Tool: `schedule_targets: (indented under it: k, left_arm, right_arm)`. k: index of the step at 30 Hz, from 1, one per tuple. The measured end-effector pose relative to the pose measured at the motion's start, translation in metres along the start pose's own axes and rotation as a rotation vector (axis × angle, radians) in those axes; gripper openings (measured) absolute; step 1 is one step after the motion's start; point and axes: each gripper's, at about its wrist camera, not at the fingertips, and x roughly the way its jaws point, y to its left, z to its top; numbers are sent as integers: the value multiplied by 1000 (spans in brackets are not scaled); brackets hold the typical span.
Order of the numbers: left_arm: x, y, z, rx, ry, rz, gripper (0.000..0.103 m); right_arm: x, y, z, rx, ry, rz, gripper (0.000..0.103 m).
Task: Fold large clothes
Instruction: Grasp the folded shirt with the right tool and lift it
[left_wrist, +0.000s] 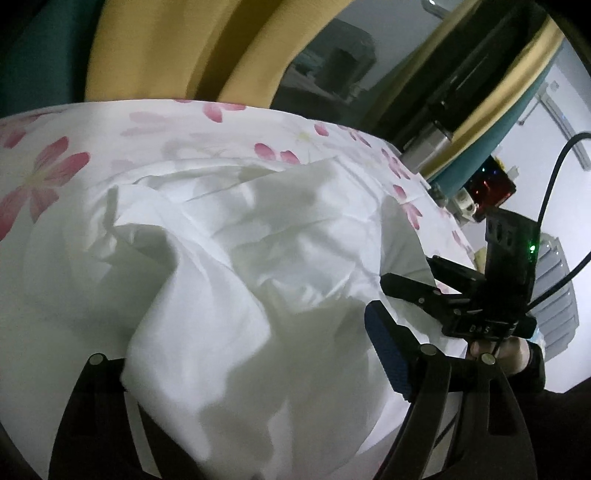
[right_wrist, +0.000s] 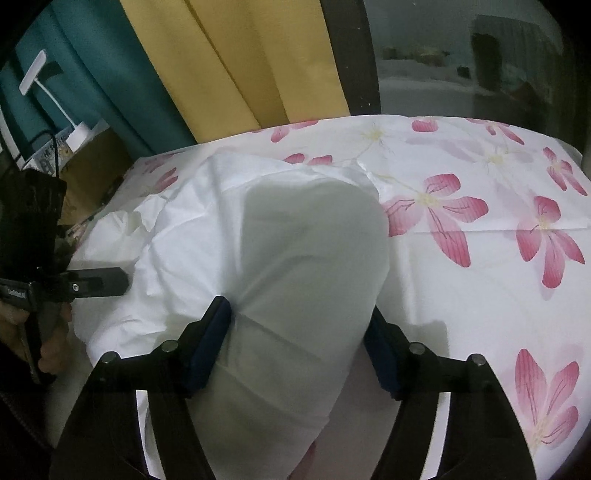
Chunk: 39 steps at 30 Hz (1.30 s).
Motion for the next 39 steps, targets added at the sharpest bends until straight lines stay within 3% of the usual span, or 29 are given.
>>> schedule_targets:
  k: [12, 22, 28, 39]
  left_arm:
    - [14, -17, 3, 79, 10, 68, 81]
    - [13, -18, -2, 105, -36, 101, 38]
    - [-2, -22, -7, 109, -97, 124, 20]
    - [-37, -26, -18, 93, -181, 69, 18]
  right_arm:
    - [1, 5, -1, 6, -7, 20, 60]
    - [1, 12, -4, 17, -31, 58, 37]
    - [-8, 24, -2, -20, -82, 46, 26]
    - [-41, 49, 6, -90, -179, 62, 21]
